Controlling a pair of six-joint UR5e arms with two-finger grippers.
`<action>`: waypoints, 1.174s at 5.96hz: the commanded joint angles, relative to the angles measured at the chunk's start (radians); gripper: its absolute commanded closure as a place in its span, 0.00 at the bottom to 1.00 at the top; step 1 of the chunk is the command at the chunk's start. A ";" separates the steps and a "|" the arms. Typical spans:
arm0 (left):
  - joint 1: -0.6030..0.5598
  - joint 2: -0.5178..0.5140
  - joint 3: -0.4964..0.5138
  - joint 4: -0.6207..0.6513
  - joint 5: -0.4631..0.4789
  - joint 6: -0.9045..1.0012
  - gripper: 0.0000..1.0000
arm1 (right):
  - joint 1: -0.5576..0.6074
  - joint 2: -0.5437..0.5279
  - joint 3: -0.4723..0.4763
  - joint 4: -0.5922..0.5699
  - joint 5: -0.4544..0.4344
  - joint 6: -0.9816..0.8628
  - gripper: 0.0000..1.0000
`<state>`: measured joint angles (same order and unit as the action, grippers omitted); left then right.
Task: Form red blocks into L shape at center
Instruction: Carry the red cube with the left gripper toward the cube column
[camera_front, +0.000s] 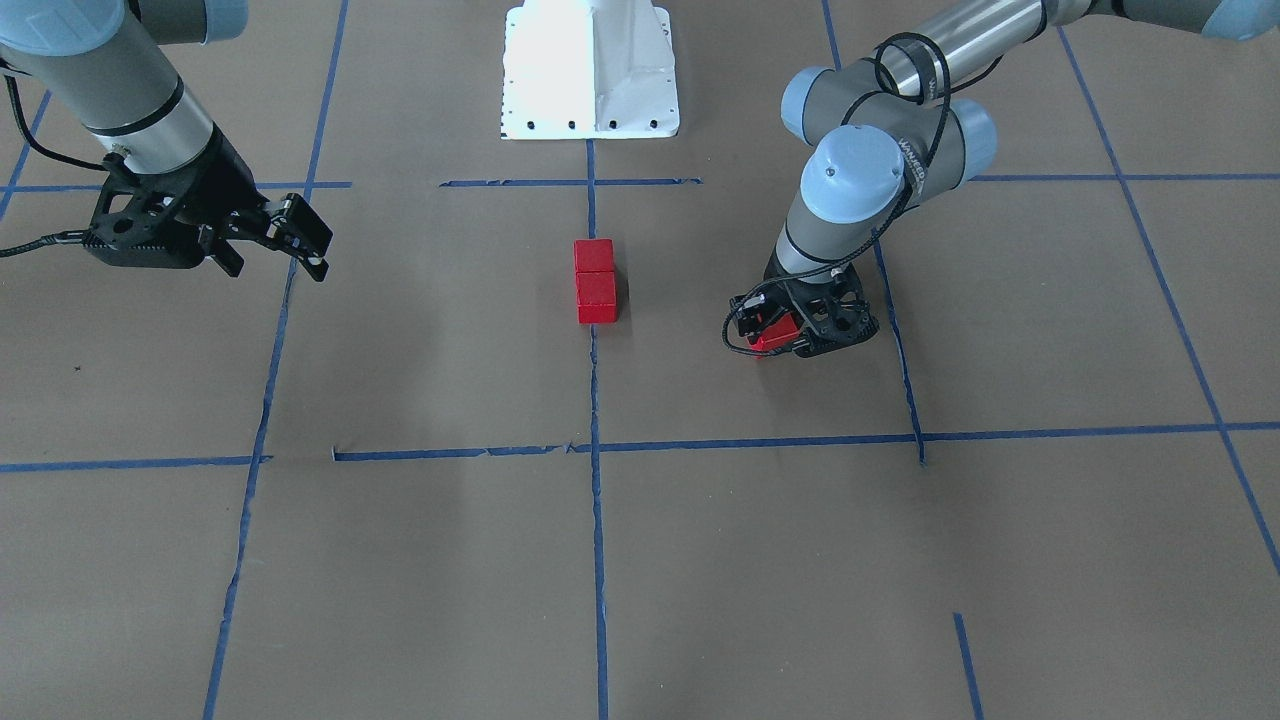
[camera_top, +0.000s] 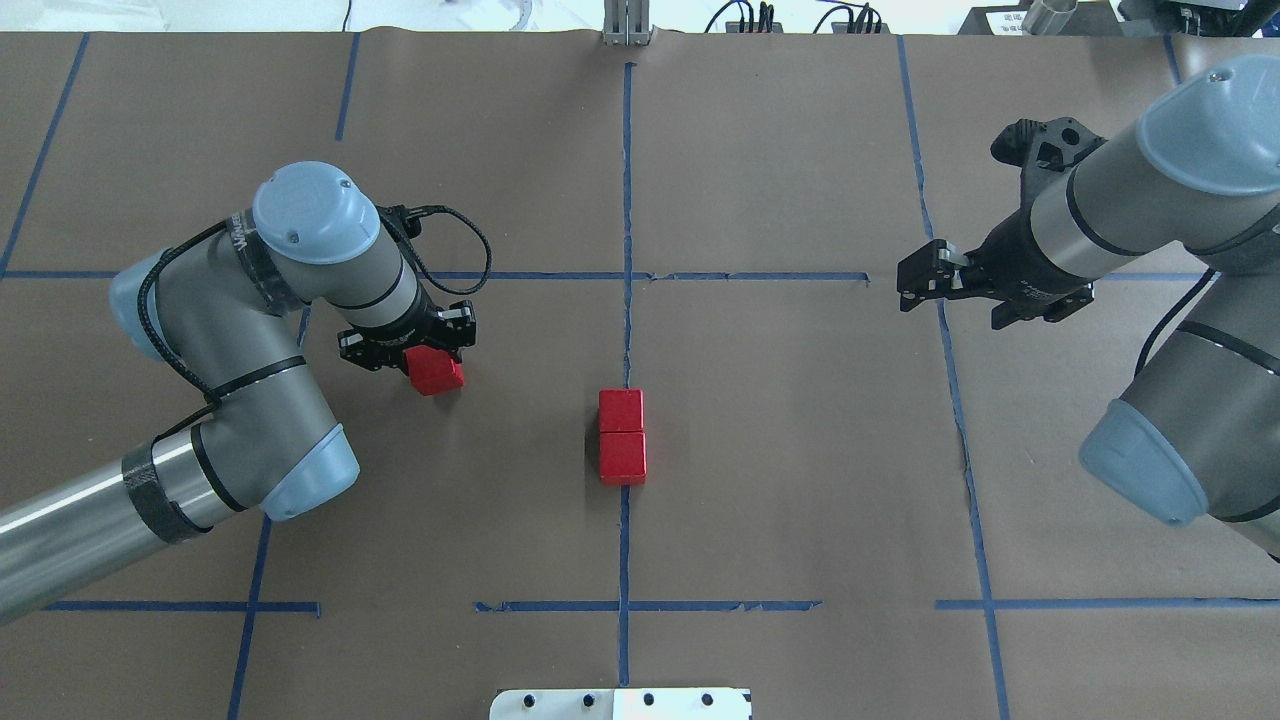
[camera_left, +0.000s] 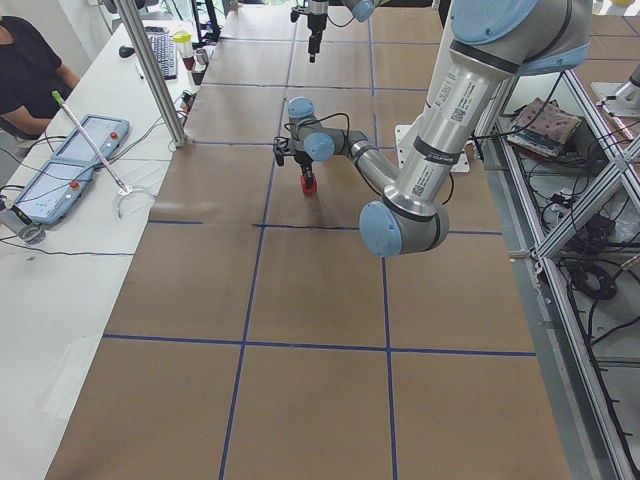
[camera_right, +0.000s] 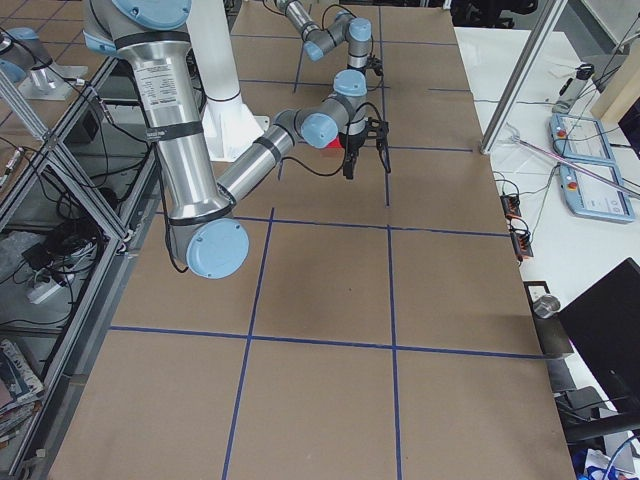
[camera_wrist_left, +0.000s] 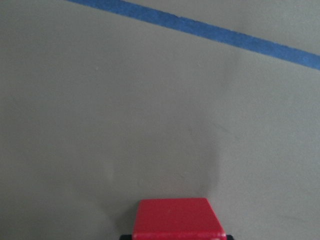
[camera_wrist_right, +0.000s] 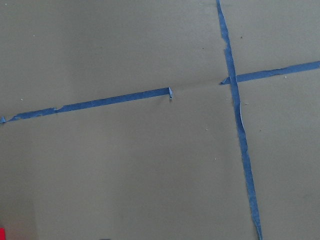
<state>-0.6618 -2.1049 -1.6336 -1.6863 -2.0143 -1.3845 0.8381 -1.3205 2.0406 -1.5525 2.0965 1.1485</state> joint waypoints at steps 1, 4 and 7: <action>-0.018 -0.056 -0.075 0.121 0.015 -0.246 1.00 | 0.001 -0.009 0.006 0.002 -0.004 -0.001 0.00; 0.072 -0.110 -0.104 0.205 0.072 -0.915 1.00 | 0.001 -0.016 0.010 0.002 -0.004 -0.001 0.00; 0.135 -0.133 -0.091 0.165 0.071 -1.261 1.00 | -0.002 -0.014 0.010 0.002 -0.004 0.002 0.00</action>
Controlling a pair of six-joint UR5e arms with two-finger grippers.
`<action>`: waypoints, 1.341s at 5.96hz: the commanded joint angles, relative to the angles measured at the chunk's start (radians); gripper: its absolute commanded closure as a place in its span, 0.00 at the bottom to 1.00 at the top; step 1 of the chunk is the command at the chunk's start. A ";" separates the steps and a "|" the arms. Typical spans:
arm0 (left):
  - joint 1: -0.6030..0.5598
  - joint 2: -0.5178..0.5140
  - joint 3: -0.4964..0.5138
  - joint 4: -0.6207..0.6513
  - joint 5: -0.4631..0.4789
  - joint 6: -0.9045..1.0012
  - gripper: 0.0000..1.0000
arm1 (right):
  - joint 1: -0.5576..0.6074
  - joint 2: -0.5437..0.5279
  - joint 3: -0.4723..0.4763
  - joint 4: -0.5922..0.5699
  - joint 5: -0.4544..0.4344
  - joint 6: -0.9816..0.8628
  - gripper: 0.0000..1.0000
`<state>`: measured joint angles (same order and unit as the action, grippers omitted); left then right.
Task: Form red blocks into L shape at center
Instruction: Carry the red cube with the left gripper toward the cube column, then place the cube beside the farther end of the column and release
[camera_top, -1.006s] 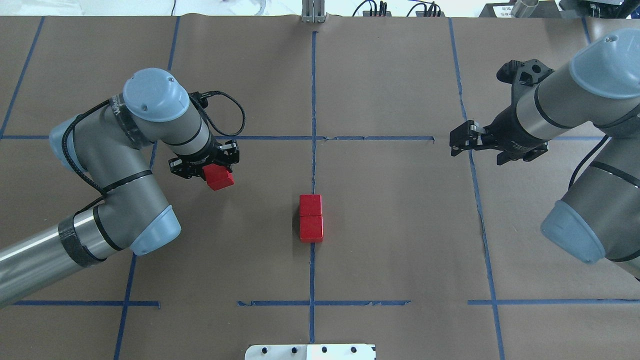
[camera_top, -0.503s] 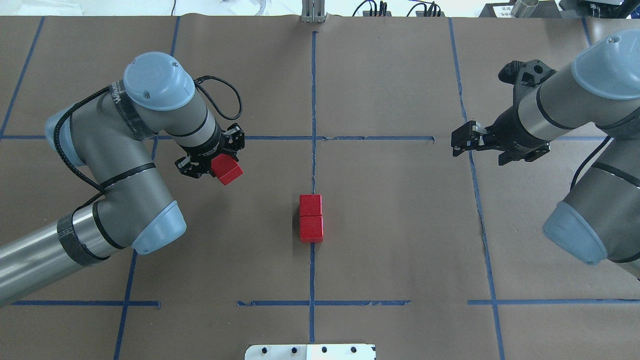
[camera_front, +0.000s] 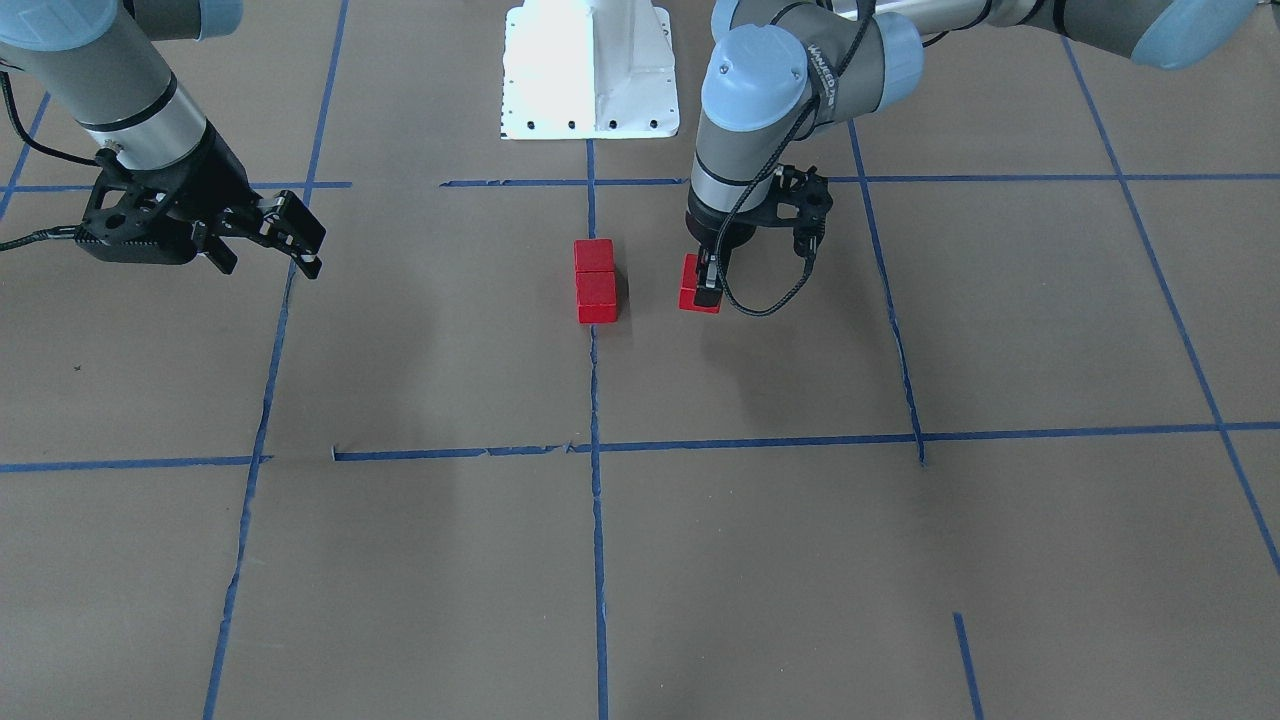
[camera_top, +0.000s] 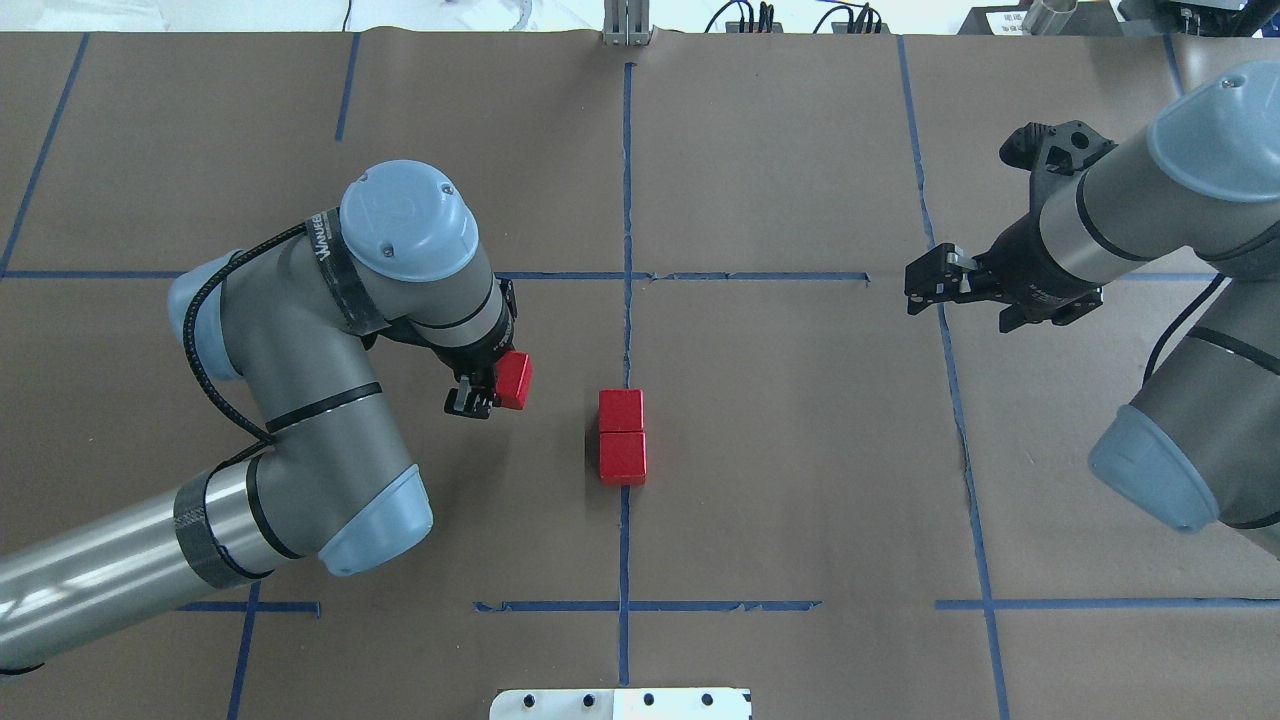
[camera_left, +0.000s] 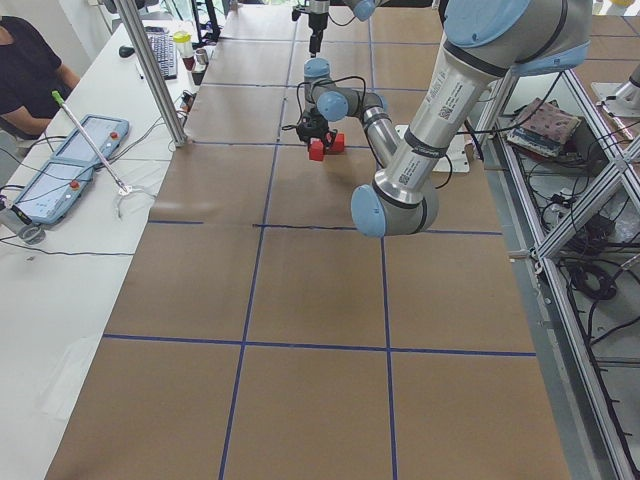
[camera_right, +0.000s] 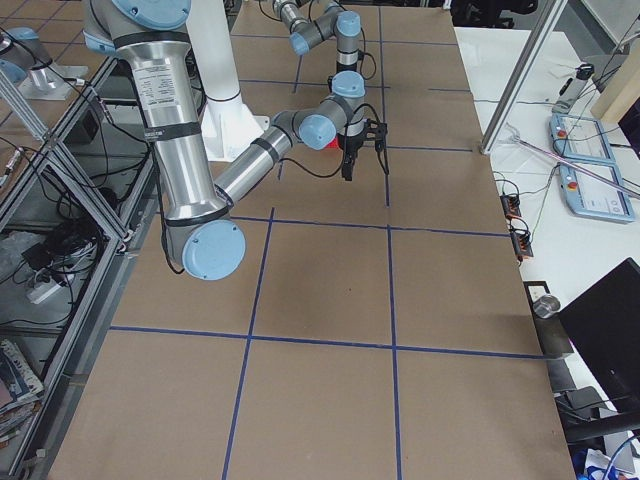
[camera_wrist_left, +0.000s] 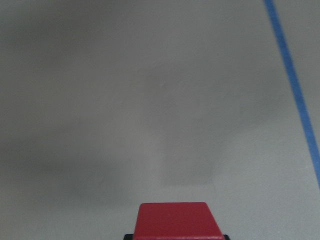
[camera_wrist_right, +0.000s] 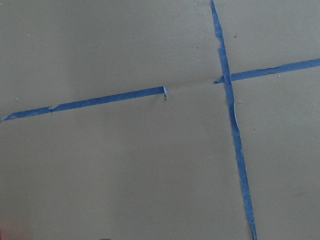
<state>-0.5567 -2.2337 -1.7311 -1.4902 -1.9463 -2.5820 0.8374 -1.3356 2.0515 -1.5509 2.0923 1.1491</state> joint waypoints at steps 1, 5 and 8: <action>0.067 -0.009 0.045 -0.091 0.006 -0.125 1.00 | -0.001 0.001 -0.001 0.000 0.000 0.001 0.00; 0.092 -0.084 0.169 -0.133 0.078 -0.239 1.00 | -0.001 0.001 -0.002 -0.002 0.003 0.001 0.00; 0.095 -0.084 0.169 -0.133 0.078 -0.244 1.00 | -0.001 0.001 -0.002 0.000 0.005 0.001 0.00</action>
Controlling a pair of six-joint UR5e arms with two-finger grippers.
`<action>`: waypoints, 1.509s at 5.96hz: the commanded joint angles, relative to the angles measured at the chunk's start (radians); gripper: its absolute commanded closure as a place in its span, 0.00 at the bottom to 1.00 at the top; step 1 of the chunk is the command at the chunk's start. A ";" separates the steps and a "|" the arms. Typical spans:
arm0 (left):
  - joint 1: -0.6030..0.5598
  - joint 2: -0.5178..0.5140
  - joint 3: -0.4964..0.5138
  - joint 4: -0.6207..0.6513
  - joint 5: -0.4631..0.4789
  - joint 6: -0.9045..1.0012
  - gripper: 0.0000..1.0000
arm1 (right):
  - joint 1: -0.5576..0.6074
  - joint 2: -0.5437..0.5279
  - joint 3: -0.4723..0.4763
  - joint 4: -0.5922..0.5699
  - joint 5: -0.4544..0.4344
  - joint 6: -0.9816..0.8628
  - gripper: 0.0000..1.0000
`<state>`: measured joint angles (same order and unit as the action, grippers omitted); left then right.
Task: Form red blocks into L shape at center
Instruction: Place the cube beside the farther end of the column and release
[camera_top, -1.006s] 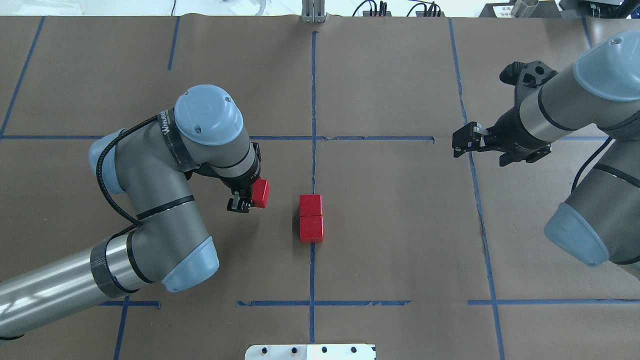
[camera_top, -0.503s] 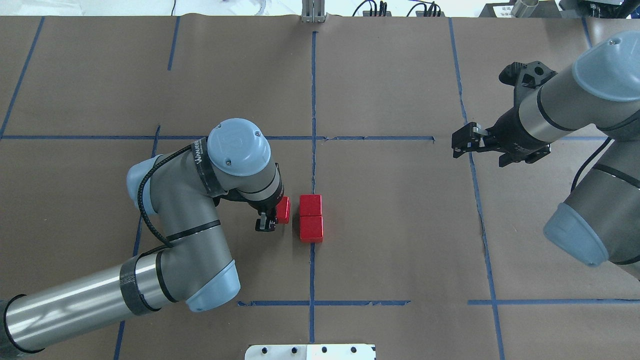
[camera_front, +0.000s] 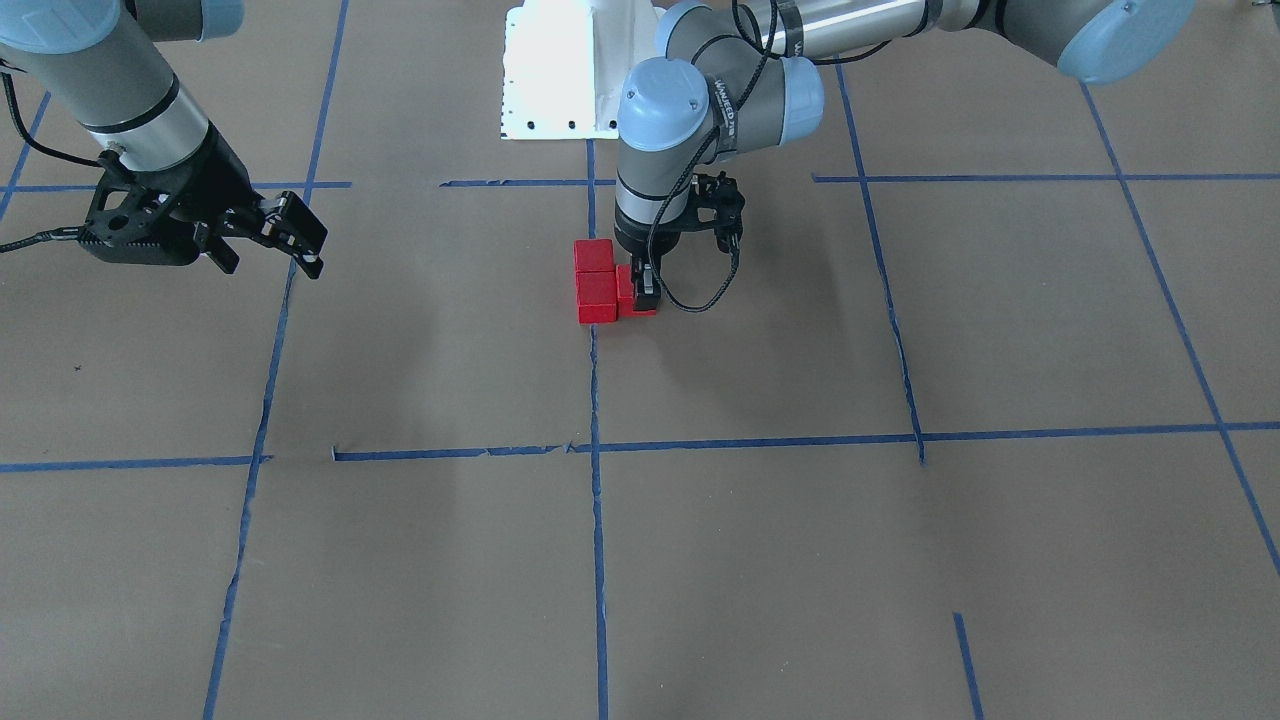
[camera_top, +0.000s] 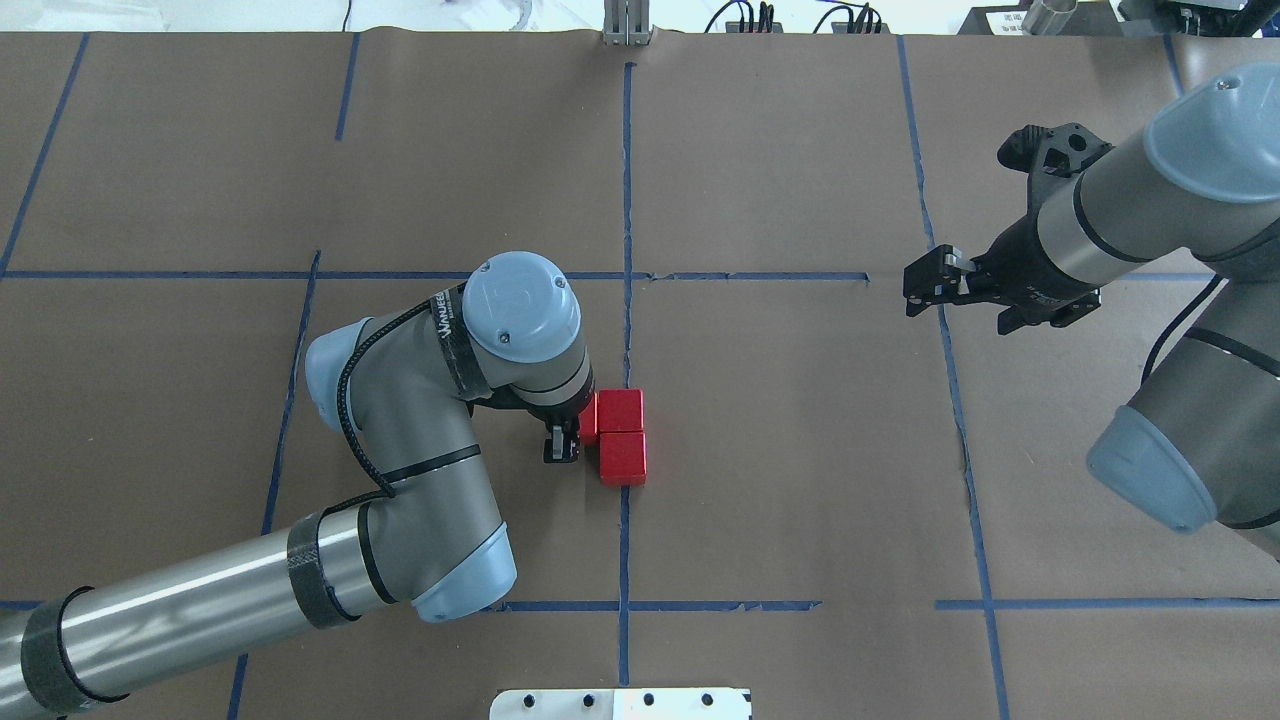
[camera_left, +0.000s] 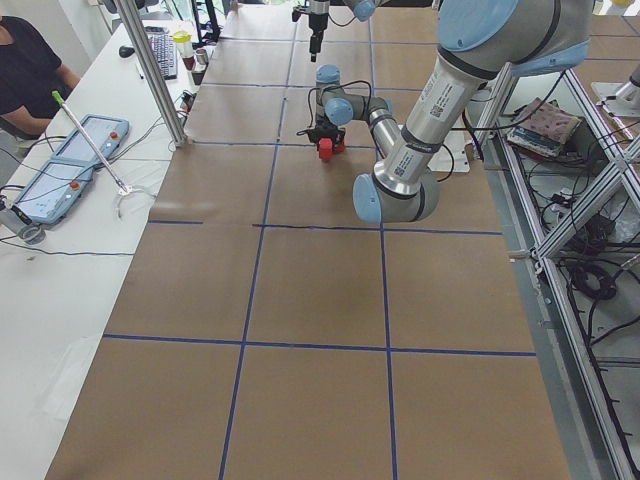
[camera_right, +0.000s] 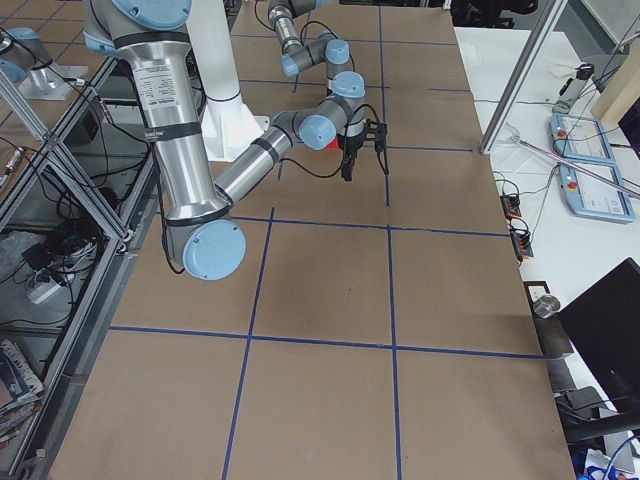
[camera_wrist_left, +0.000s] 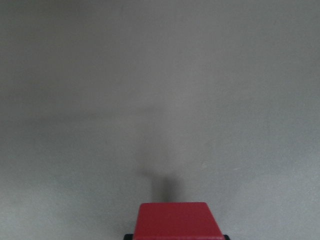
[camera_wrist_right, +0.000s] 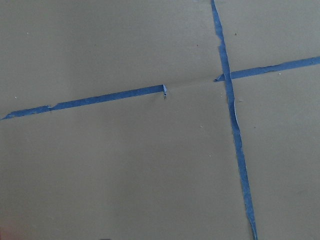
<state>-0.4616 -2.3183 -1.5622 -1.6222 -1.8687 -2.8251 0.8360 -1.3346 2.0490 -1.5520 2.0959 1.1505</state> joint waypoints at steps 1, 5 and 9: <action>0.000 -0.003 0.002 0.001 0.002 0.000 0.97 | 0.000 0.000 0.002 0.000 0.003 0.001 0.00; 0.001 -0.010 0.002 -0.007 0.017 -0.030 0.00 | -0.002 0.002 -0.003 0.000 0.006 0.000 0.00; -0.060 0.012 -0.123 0.049 0.008 0.169 0.00 | 0.003 0.000 0.006 0.001 0.007 -0.003 0.00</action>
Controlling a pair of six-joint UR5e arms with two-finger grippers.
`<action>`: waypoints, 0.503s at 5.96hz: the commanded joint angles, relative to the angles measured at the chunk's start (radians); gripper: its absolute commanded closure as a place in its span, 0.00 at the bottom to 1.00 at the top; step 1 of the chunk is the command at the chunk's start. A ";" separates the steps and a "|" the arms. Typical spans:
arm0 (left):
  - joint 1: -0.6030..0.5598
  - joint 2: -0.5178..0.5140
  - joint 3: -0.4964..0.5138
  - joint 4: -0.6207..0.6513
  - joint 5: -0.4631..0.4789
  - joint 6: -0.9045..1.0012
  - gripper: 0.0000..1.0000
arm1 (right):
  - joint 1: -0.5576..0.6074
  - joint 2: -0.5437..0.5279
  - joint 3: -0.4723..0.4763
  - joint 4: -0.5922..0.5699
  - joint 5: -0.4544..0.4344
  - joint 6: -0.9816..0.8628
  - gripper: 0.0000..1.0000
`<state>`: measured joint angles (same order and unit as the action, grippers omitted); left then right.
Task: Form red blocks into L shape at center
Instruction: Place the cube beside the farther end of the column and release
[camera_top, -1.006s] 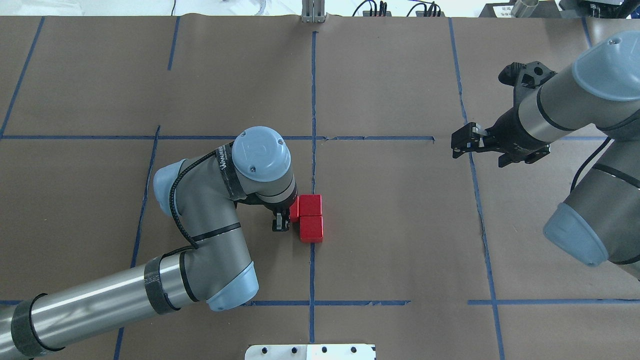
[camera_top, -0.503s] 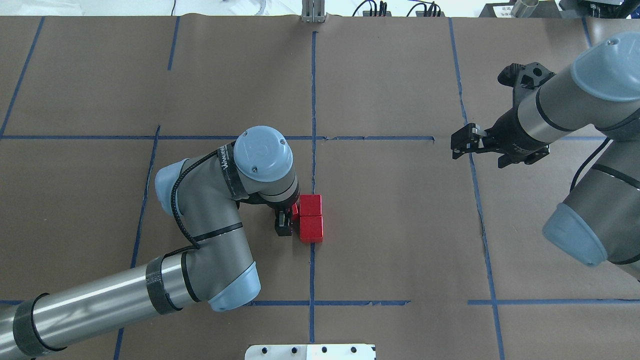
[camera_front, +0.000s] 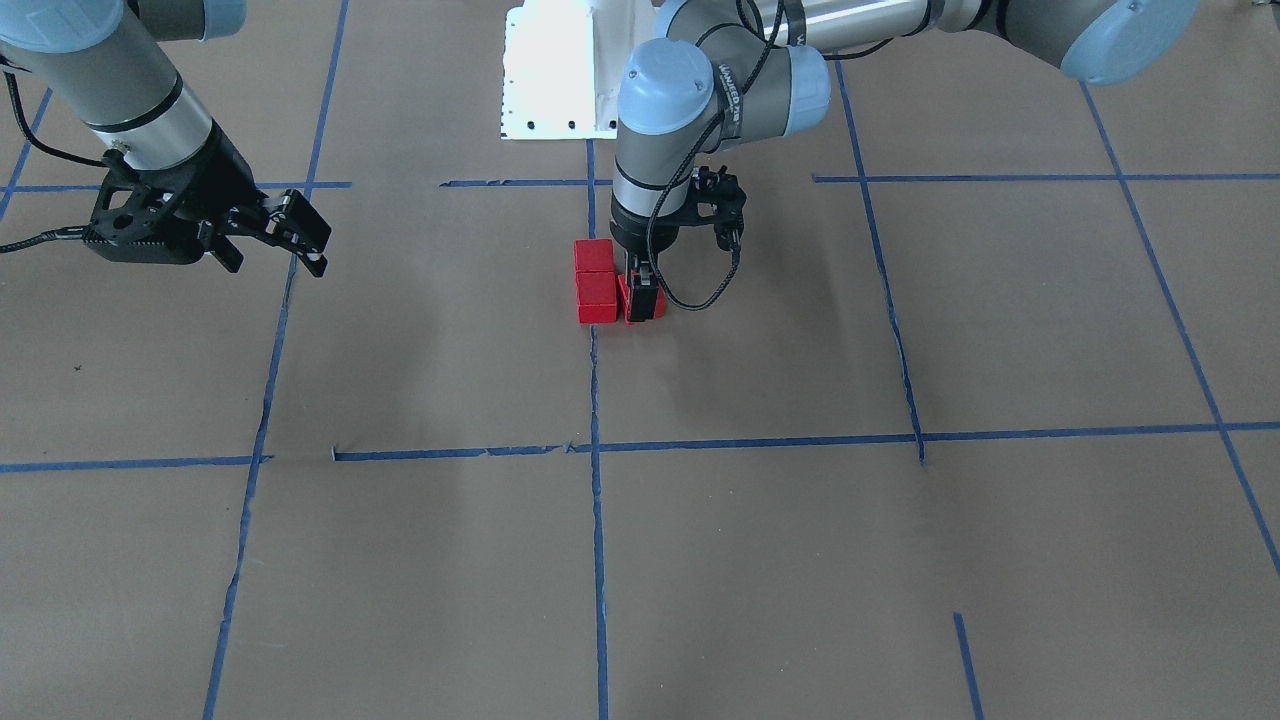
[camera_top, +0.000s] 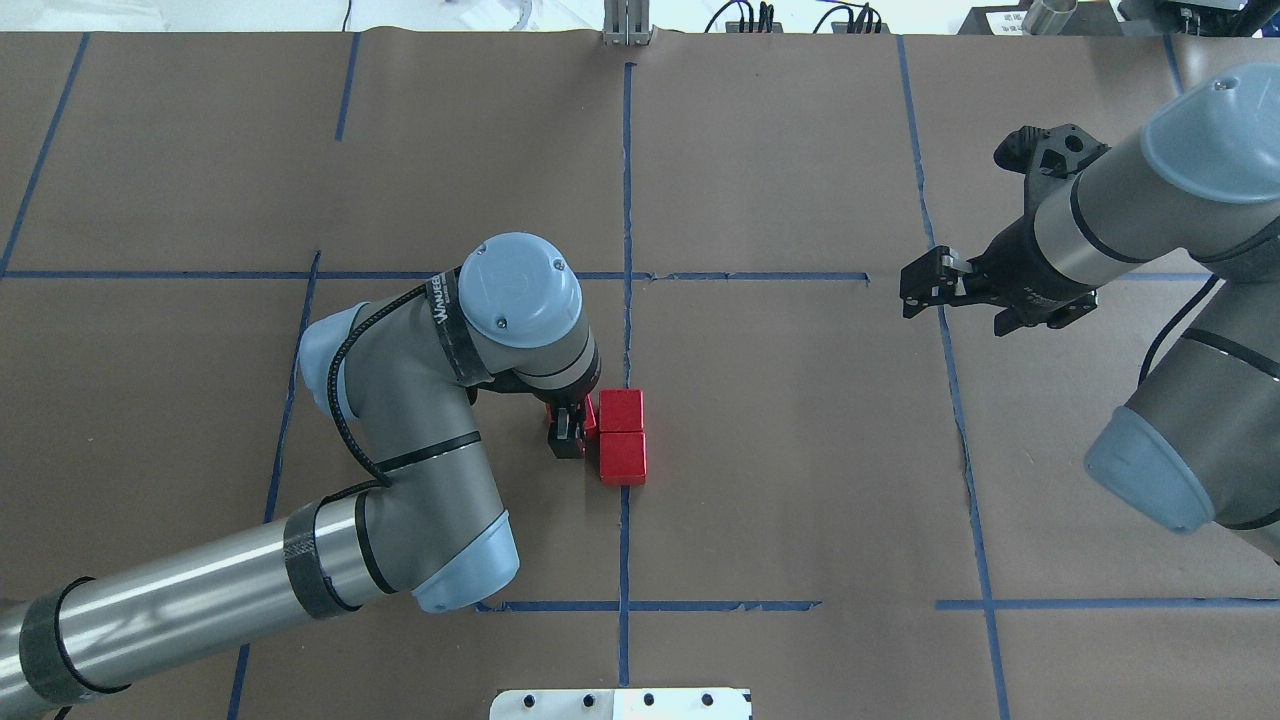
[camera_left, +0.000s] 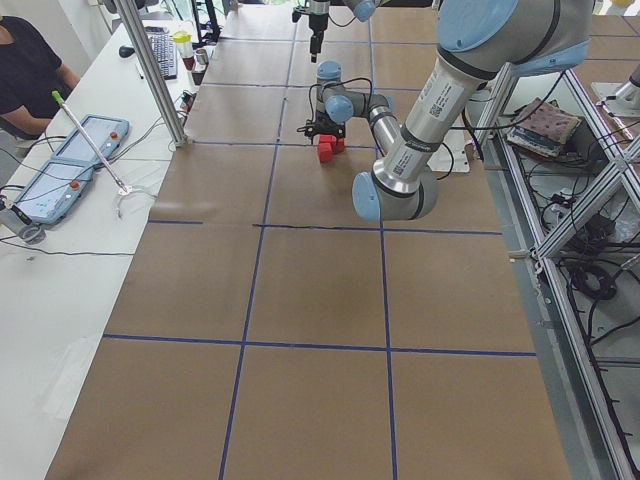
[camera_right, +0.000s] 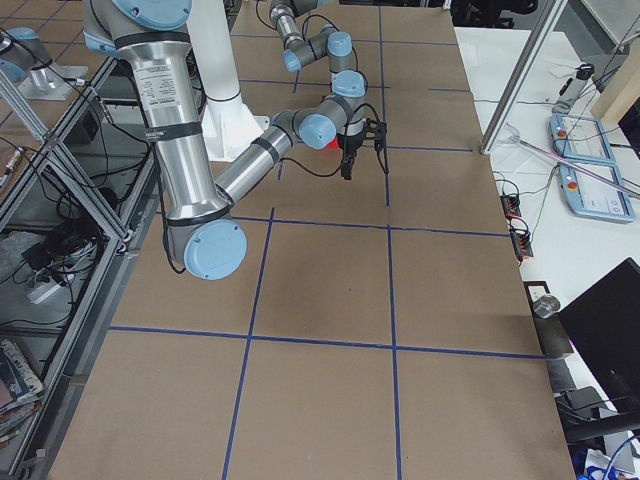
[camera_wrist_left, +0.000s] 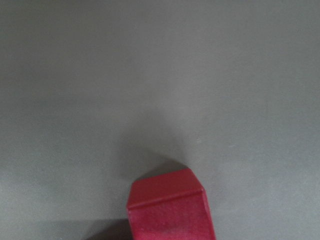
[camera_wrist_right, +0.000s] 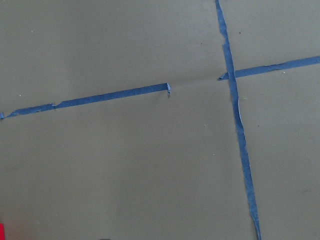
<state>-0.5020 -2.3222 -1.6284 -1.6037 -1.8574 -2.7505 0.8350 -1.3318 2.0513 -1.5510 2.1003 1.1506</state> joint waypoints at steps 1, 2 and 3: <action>-0.041 0.033 -0.083 0.056 -0.003 0.249 0.00 | 0.016 -0.004 0.006 -0.001 0.006 -0.017 0.00; -0.070 0.144 -0.202 0.054 -0.019 0.457 0.00 | 0.048 -0.016 0.001 -0.004 0.026 -0.023 0.00; -0.096 0.261 -0.319 0.053 -0.023 0.703 0.00 | 0.093 -0.055 0.001 -0.003 0.080 -0.088 0.00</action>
<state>-0.5716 -2.1695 -1.8357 -1.5518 -1.8737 -2.2781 0.8881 -1.3566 2.0534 -1.5541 2.1374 1.1105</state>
